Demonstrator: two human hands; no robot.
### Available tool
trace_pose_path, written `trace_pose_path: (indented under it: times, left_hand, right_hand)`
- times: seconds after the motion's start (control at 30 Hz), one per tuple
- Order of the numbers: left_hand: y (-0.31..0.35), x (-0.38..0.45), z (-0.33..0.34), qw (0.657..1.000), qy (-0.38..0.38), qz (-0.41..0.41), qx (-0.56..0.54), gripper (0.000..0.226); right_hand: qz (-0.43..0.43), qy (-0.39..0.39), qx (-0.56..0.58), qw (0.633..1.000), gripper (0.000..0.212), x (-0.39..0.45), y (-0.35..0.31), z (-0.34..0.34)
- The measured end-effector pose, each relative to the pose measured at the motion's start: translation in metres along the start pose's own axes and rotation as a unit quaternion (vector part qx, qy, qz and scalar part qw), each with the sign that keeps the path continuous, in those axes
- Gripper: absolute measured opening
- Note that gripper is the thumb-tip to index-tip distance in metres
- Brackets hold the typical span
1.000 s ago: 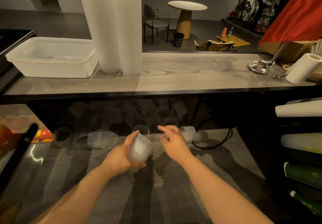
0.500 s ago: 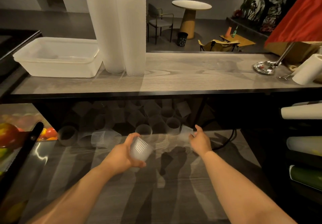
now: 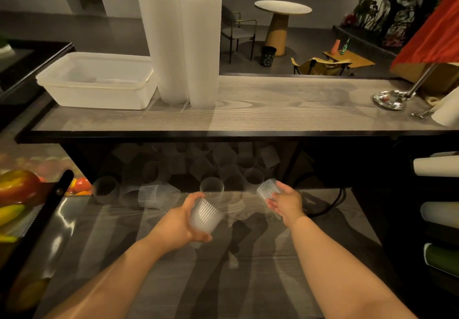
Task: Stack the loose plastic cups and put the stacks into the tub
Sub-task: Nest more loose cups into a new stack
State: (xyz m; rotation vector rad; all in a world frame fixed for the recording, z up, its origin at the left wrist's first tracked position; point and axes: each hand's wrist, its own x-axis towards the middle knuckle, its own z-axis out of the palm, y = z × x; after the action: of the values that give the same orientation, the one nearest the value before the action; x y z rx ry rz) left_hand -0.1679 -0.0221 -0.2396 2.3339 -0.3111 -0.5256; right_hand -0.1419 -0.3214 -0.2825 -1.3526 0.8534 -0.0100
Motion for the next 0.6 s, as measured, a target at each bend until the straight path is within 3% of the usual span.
trace_pose_path:
  times: [0.13, 0.23, 0.43, 0.6]
  left_hand:
    - [-0.004, -0.003, 0.002, 1.000, 0.002, -0.007, -0.003, 0.104]
    - [-0.006, -0.005, 0.004, 1.000, -0.005, -0.011, -0.007, 0.107]
    - [0.000, -0.008, 0.000, 1.000, -0.012, 0.013, -0.003, 0.107]
    - [0.001, -0.014, -0.009, 0.999, 0.009, 0.033, 0.006, 0.106]
  right_hand:
    - [-0.024, 0.015, 0.020, 0.999, 0.047, -0.017, 0.000, 0.005]
    - [-0.017, -0.051, 0.085, 0.995, 0.044, -0.035, -0.001, 0.017]
    - [0.083, -0.159, 0.178, 0.968, 0.023, -0.079, -0.002, 0.038]
    - [0.138, -0.244, 0.184, 0.942, 0.047, -0.099, -0.011, 0.062]
